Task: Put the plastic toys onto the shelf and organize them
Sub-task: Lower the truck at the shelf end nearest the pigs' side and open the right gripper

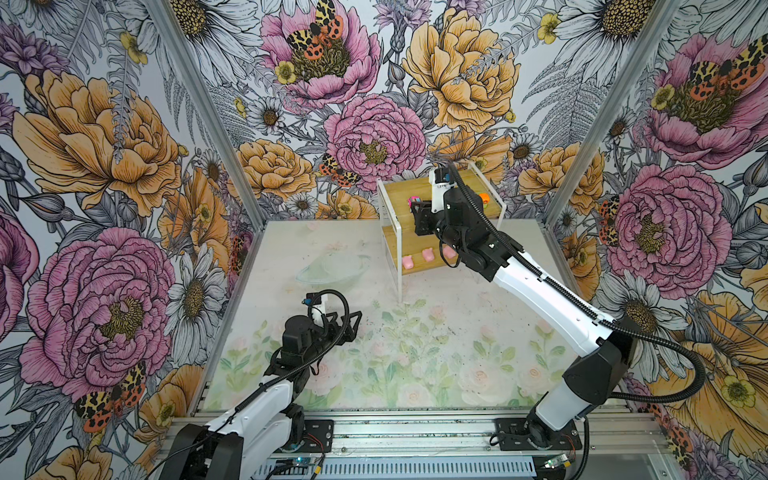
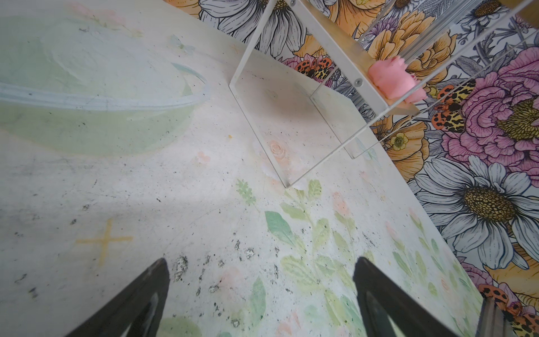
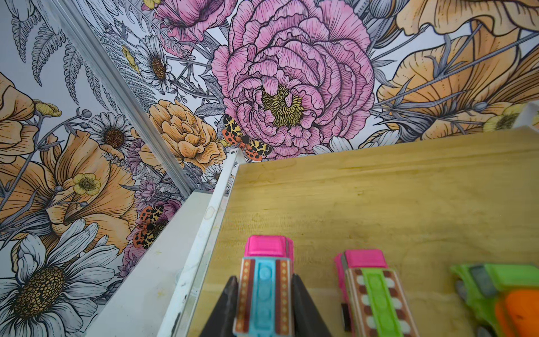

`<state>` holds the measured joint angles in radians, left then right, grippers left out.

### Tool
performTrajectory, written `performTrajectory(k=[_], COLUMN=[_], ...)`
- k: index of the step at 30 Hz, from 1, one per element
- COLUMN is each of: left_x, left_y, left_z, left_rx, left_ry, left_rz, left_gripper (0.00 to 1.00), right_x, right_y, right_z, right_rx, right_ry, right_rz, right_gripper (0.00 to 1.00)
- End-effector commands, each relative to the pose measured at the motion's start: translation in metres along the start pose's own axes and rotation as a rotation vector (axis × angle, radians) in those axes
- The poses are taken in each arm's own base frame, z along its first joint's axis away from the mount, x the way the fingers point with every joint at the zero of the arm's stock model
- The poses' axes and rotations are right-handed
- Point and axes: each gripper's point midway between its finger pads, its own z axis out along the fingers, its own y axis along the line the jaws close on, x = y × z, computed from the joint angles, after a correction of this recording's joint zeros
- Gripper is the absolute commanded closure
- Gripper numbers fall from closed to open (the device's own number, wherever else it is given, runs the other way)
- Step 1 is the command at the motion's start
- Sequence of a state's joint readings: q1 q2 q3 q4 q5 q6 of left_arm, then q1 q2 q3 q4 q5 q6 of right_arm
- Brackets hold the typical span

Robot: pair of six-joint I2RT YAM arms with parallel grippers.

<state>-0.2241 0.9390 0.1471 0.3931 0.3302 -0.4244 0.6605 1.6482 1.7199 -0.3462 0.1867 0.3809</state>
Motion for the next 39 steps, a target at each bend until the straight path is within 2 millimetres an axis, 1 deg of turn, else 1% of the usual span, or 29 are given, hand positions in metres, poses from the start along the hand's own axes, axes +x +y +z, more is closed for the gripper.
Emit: performTrajectory(k=[1, 12, 20, 27, 34, 39], left_x=[-0.008, -0.008, -0.008, -0.007, -0.008, -0.008], left_y=[0.001, 0.001, 0.001, 0.001, 0.001, 0.001], left_z=[0.000, 0.000, -0.001, -0.001, -0.001, -0.001], left_rx=[-0.009, -0.008, -0.008, -0.008, -0.009, -0.009], left_ry=[-0.025, -0.027, -0.028, -0.027, -0.029, -0.027], left_rz=[-0.010, -0.009, -0.008, -0.010, -0.010, -0.009], left_gripper=[0.01, 0.01, 0.01, 0.01, 0.01, 0.01], right_x=[-0.011, 0.003, 0.011, 0.017, 0.022, 0.023], right_y=[0.009, 0.017, 0.015, 0.010, 0.010, 0.010], right_z=[-0.001, 0.008, 0.012, 0.016, 0.019, 0.019], right_rx=[-0.027, -0.040, -0.026, 0.005, 0.001, 0.002], right_ry=[-0.018, 0.014, 0.035, 0.049, 0.064, 0.067], right_rz=[0.024, 0.022, 0.013, -0.014, -0.030, -0.037], right_gripper=[0.71, 0.72, 0.71, 0.71, 0.68, 0.63])
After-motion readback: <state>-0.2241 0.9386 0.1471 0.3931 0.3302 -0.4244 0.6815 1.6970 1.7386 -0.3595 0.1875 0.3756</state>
